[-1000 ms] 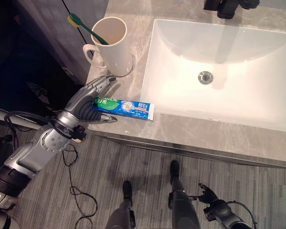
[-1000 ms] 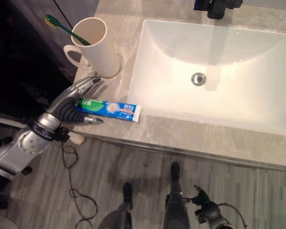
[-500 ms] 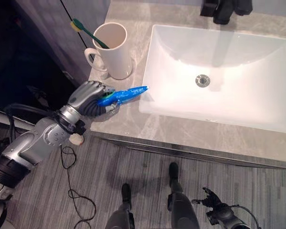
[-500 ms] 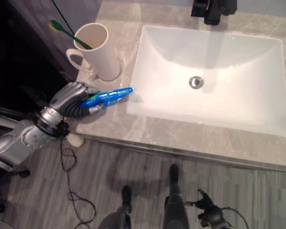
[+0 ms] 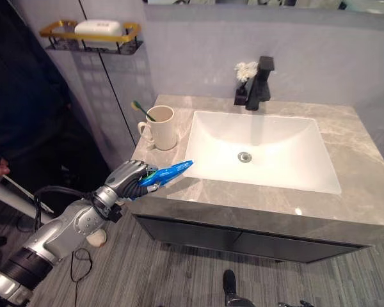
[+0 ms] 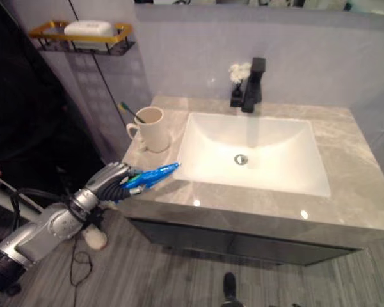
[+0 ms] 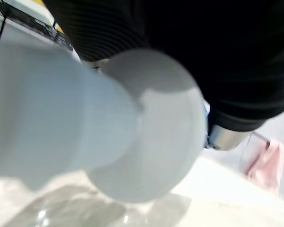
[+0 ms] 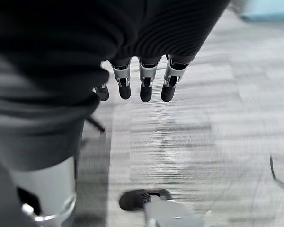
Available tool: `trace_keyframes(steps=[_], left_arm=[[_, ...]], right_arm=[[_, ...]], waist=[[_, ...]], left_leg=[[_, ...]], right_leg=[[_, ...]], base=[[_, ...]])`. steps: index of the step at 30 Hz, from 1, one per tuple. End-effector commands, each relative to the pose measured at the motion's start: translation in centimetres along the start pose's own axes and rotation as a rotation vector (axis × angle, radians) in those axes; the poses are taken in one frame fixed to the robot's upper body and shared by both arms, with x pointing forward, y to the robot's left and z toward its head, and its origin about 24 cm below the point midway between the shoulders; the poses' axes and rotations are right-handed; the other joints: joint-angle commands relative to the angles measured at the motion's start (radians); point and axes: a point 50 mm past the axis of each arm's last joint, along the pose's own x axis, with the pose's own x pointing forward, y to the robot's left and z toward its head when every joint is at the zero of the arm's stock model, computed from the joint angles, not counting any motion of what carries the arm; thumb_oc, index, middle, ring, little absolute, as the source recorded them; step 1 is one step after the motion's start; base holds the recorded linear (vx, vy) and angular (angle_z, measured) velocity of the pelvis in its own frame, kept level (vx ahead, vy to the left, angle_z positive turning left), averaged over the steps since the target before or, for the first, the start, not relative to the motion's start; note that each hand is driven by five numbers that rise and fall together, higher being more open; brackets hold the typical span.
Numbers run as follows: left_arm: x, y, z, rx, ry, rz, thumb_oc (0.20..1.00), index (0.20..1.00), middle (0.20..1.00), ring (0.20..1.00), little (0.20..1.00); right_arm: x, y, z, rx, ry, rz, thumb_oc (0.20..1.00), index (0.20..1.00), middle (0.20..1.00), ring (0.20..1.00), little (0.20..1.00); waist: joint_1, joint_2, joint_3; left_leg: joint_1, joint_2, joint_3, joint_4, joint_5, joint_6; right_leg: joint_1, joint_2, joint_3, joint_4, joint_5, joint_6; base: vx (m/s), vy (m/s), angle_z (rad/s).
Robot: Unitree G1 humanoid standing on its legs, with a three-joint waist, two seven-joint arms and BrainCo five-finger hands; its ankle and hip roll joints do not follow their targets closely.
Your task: Put brush and paste in cup on sink, flatten towel.
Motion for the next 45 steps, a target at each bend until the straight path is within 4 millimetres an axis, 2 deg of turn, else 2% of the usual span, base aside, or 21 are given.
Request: trace_keyframes(steps=[1, 4, 7, 9, 12, 14, 15, 16, 17, 20, 25, 27, 28, 30, 31, 33, 34, 38, 40, 41, 45], left_arm=[[1.4, 5.6, 0.6, 0.061, -0.054, 0.290, 0.200, 0.200, 0.200, 0.200, 0.200], [1.5, 6.7, 1.4, 0.023, -0.086, 0.418, 0.200, 0.200, 0.200, 0.200, 0.200], [1.6, 8.1, 2.2, 0.078, -0.124, 0.511, 0.200, 0.200, 0.200, 0.200, 0.200], [1.5, 8.9, 2.5, 0.124, -0.143, 0.554, 0.200, 0.200, 0.200, 0.200, 0.200], [1.2, 9.7, 2.9, 0.186, -0.165, 0.631, 0.200, 0.200, 0.200, 0.200, 0.200], [1.1, 10.4, 3.2, 0.213, -0.180, 0.669, 0.200, 0.200, 0.200, 0.200, 0.200], [1.0, 10.4, 3.2, 0.213, -0.179, 0.670, 0.200, 0.200, 0.200, 0.200, 0.200], [0.9, 11.1, 3.6, 0.222, -0.197, 0.717, 0.200, 0.200, 0.200, 0.200, 0.200], [0.9, 11.4, 3.9, 0.218, -0.210, 0.731, 0.200, 0.200, 0.200, 0.200, 0.200], [1.8, 11.9, 5.3, 0.169, -0.281, 0.757, 0.200, 0.200, 0.200, 0.200, 0.200], [3.1, 11.4, 6.6, 0.091, -0.339, 0.728, 0.200, 0.200, 0.200, 0.200, 0.200], [3.5, 11.3, 6.8, 0.079, -0.345, 0.717, 0.200, 0.200, 0.200, 0.200, 0.200], [4.2, 11.0, 7.2, 0.043, -0.363, 0.707, 0.200, 0.200, 0.200, 0.200, 0.200], [5.1, 10.5, 8.3, -0.008, -0.408, 0.686, 0.200, 0.200, 0.200, 0.200, 0.200], [5.1, 10.5, 8.3, -0.006, -0.407, 0.688, 0.200, 0.200, 0.200, 0.200, 0.200], [5.8, 10.4, 9.5, -0.029, -0.464, 0.675, 0.200, 0.200, 0.200, 0.200, 0.200], [6.3, 10.1, 10.2, -0.063, -0.495, 0.668, 0.200, 0.200, 0.200, 0.200, 0.200], [6.8, 9.3, 10.9, -0.083, -0.523, 0.648, 0.200, 0.200, 0.200, 0.200, 0.200], [6.8, 9.2, 11.0, -0.085, -0.527, 0.642, 0.200, 0.200, 0.200, 0.200, 0.200], [6.8, 9.0, 11.0, -0.087, -0.530, 0.632, 0.200, 0.200, 0.200, 0.200, 0.200], [6.5, 8.7, 10.9, -0.108, -0.534, 0.615, 0.200, 0.200, 0.200, 0.200, 0.200]], right_arm=[[0.1, -0.3, 0.7, 0.237, -0.004, -0.017, 1.000, 1.000, 1.000, 1.000, 1.000], [0.2, -3.3, 1.4, 0.533, -0.018, -0.121, 1.000, 1.000, 1.000, 1.000, 1.000], [-0.4, -8.2, 5.9, 0.784, -0.228, -0.269, 1.000, 1.000, 1.000, 1.000, 1.000], [-1.7, -10.3, 9.8, 0.777, -0.433, -0.315, 1.000, 1.000, 1.000, 1.000, 1.000], [-6.9, -13.0, 17.1, 0.695, -0.866, -0.395, 1.000, 1.000, 1.000, 1.000, 1.000], [-10.3, -13.5, 20.3, 0.668, -1.077, -0.407, 1.000, 1.000, 1.000, 1.000, 1.000], [-10.4, -13.4, 20.3, 0.666, -1.078, -0.408, 1.000, 1.000, 1.000, 1.000, 1.000], [-13.6, -13.7, 22.4, 0.629, -1.259, -0.421, 1.000, 1.000, 1.000, 1.000, 1.000], [-15.4, -13.5, 23.5, 0.605, -1.355, -0.406, 1.000, 1.000, 1.000, 1.000, 1.000], [-21.5, -9.9, 27.4, 0.432, -1.670, -0.157, 1.000, 1.000, 1.000, 1.000, 1.000], [-26.2, -3.4, 29.7, 0.246, -1.829, 0.291, 1.000, 1.000, 1.000, 1.000, 1.000], [-26.3, -2.4, 30.1, 0.247, -1.817, 0.340, 1.000, 1.000, 1.000, 1.000, 1.000], [-28.0, 0.4, 30.6, 0.182, -1.844, 0.476, 1.000, 1.000, 1.000, 1.000, 1.000], [-30.3, 3.4, 30.8, 0.122, -1.883, 0.673, 1.000, 1.000, 1.000, 1.000, 1.000], [-30.4, 3.4, 30.9, 0.122, -1.885, 0.676, 1.000, 1.000, 1.000, 1.000, 1.000], [-32.5, 5.9, 31.1, 0.163, -1.885, 0.898, 1.000, 1.000, 1.000, 1.000, 1.000], [-34.1, 8.8, 31.0, 0.152, -1.850, 1.076, 1.000, 1.000, 1.000, 1.000, 1.000], [-37.0, 11.9, 30.5, 0.137, -1.826, 1.306, 1.000, 1.000, 1.000, 1.000, 1.000], [-37.6, 12.1, 30.5, 0.128, -1.832, 1.333, 1.000, 1.000, 1.000, 1.000, 1.000], [-38.7, 13.3, 29.8, 0.170, -1.791, 1.466, 1.000, 1.000, 1.000, 1.000, 1.000], [-40.3, 14.8, 28.7, 0.209, -1.744, 1.630, 1.000, 1.000, 1.000, 1.000, 1.000]], waist=[[-0.019, -0.038, 0.015], [-0.046, -0.053, 0.001], [-0.084, -0.057, -0.016], [-0.106, -0.055, -0.025], [-0.142, -0.035, -0.035], [-0.150, -0.030, -0.040], [-0.149, -0.032, -0.039], [-0.157, -0.031, -0.044], [-0.159, -0.026, -0.047], [-0.163, -0.034, -0.051], [-0.139, -0.044, -0.039], [-0.133, -0.053, -0.036], [-0.120, -0.060, -0.028], [-0.110, -0.060, -0.025], [-0.111, -0.064, -0.023], [-0.095, -0.068, -0.019], [-0.080, -0.069, -0.016], [-0.066, -0.073, -0.014], [-0.064, -0.074, -0.014], [-0.055, -0.072, -0.013], [-0.036, -0.077, -0.019]], left_leg=[[0.026, -0.045, 0.024, 0.012, -0.042, 0.029], [0.079, -0.046, 0.065, 0.012, -0.062, 0.039], [0.106, -0.039, 0.099, 0.012, -0.073, 0.040], [0.112, -0.040, 0.110, 0.012, -0.075, 0.042], [0.139, -0.036, 0.136, 0.012, -0.093, 0.051], [0.149, -0.037, 0.153, 0.012, -0.097, 0.055], [0.147, -0.038, 0.155, 0.012, -0.091, 0.054], [0.155, -0.039, 0.170, 0.012, -0.091, 0.056], [0.162, -0.036, 0.172, 0.012, -0.102, 0.058], [0.173, -0.041, 0.192, 0.012, -0.097, 0.059], [0.197, -0.047, 0.226, 0.016, -0.104, 0.070], [0.195, -0.051, 0.232, 0.016, -0.094, 0.069], [0.199, -0.053, 0.239, 0.030, -0.102, 0.071], [0.201, -0.051, 0.243, 0.045, -0.113, 0.073], [0.198, -0.053, 0.244, 0.046, -0.107, 0.071], [0.196, -0.055, 0.243, 0.063, -0.117, 0.075], [0.197, -0.054, 0.245, 0.074, -0.128, 0.078], [0.200, -0.053, 0.254, 0.075, -0.130, 0.077], [0.201, -0.053, 0.256, 0.073, -0.129, 0.077], [0.204, -0.052, 0.258, 0.067, -0.126, 0.077], [0.204, -0.054, 0.257, 0.045, -0.104, 0.069]], right_leg=[[0.011, -0.020, 0.086, -0.001, 0.037, 0.096], [0.030, -0.004, 0.130, -0.001, 0.041, 0.102], [0.034, 0.014, 0.176, -0.001, 0.049, 0.106], [0.031, 0.017, 0.189, -0.001, 0.053, 0.107], [0.033, 0.032, 0.214, 0.002, 0.049, 0.114], [0.026, 0.040, 0.233, 0.002, 0.050, 0.115], [0.024, 0.039, 0.236, 0.001, 0.057, 0.113], [0.020, 0.045, 0.250, 0.003, 0.060, 0.112], [0.024, 0.049, 0.254, 0.004, 0.052, 0.114], [0.016, 0.058, 0.277, 0.003, 0.057, 0.112], [0.011, 0.074, 0.315, 0.007, 0.055, 0.117], [0.007, 0.074, 0.325, 0.006, 0.064, 0.114], [0.012, 0.077, 0.333, 0.008, 0.067, 0.114], [0.016, 0.080, 0.339, 0.009, 0.060, 0.114], [0.014, 0.078, 0.341, 0.008, 0.066, 0.112], [0.014, 0.079, 0.348, 0.008, 0.065, 0.113], [0.016, 0.082, 0.354, 0.010, 0.063, 0.115], [0.015, 0.087, 0.365, 0.010, 0.064, 0.112], [0.014, 0.088, 0.365, 0.010, 0.065, 0.111], [0.013, 0.090, 0.364, 0.009, 0.062, 0.110], [0.011, 0.082, 0.355, 0.007, 0.068, 0.106]], base=[[0.03, -0.009, -0.26], [0.05, -0.003, -0.46], [0.02, -0.008, -0.57], [0.03, 0.009, -0.24], [0.04, 0.028, -0.28], [0.01, 0.021, -0.35], [0.02, 0.012, -0.42], [0.02, 0.002, -0.39], [0.03, 0.016, -0.22], [-0.02, -0.005, -0.05], [-0.01, -0.003, -0.13], [-0.04, -0.035, -0.25], [0.00, -0.007, -0.22], [0.00, -0.013, -0.09], [-0.02, -0.035, -0.05], [0.00, -0.023, -0.07], [-0.01, -0.025, -0.13], [0.01, -0.012, -0.10], [0.00, -0.010, -0.05], [0.00, 0.000, 0.00], [0.00, -0.027, -0.01]])
